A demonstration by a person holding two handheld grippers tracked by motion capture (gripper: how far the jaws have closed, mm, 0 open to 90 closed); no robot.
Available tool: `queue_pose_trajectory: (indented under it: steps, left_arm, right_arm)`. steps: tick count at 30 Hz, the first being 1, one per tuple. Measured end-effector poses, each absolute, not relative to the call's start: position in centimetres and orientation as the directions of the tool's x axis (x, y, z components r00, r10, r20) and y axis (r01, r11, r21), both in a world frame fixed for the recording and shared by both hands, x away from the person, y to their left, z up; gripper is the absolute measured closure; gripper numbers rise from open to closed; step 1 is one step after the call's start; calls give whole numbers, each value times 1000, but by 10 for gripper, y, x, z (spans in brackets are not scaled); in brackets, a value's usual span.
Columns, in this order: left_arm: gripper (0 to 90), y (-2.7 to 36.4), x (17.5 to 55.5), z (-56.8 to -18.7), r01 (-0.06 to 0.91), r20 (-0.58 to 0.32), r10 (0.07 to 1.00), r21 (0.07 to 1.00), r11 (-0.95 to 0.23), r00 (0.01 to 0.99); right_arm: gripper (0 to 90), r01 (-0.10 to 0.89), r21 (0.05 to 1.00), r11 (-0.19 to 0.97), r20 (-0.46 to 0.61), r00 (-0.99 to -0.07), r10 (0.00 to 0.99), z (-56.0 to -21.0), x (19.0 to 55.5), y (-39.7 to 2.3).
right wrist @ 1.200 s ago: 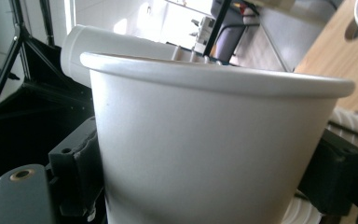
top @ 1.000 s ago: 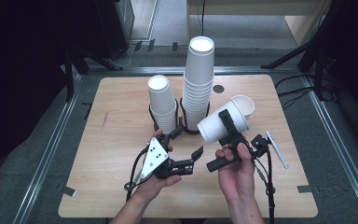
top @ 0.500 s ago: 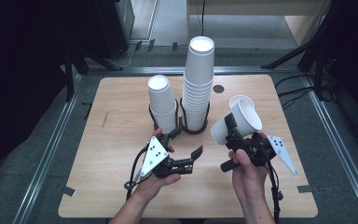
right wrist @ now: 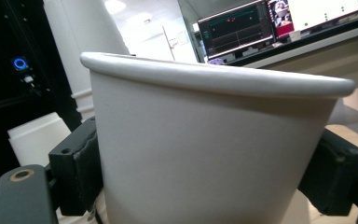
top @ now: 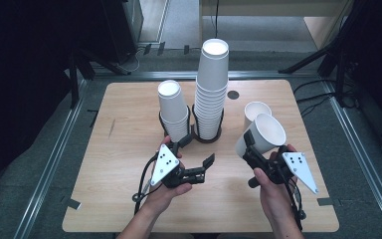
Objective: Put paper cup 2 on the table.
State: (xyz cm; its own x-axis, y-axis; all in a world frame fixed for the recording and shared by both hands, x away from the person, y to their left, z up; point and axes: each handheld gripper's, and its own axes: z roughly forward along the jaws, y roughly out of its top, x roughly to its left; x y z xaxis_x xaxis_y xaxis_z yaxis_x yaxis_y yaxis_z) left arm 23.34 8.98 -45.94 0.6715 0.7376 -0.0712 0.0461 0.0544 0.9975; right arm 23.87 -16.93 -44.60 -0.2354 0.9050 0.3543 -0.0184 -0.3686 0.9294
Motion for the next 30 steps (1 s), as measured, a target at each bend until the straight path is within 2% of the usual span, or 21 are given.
queue_pose_trajectory:
  steps: [9, 19, 30]
  left_arm:
    - [135, 89, 235, -461, 50, -65, 740, 998, 43, 670]
    - [135, 90, 236, -461, 50, -67, 741, 998, 45, 669]
    - [136, 90, 237, -462, 53, -66, 746, 998, 41, 663]
  right_arm:
    - [150, -54, 956, -289, 268, -240, 933, -453, 240, -176]
    - [150, -49, 974, -220, 208, -186, 960, -469, 250, -190]
    - [154, -89, 989, -114, 92, -223, 971, -481, 255, -202]
